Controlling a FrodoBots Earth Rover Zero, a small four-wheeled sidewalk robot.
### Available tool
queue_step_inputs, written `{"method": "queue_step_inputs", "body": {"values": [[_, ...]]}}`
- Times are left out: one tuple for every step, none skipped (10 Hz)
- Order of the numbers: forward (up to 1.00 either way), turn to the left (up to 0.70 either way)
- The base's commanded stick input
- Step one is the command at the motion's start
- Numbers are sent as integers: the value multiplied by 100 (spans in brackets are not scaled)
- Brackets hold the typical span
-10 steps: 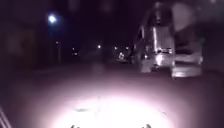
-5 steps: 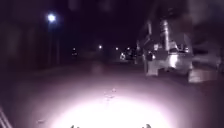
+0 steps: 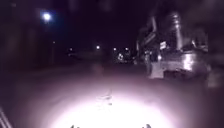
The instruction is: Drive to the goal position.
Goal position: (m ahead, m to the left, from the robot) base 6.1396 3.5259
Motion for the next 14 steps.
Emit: {"method": "queue_step_inputs", "body": {"values": [[100,0],[100,0],[100,0],[100,0],[100,0],[100,-36],[100,-5],[100,0],[100,0],[100,-4],[100,-16],[100,-22],[100,0],[100,0]]}}
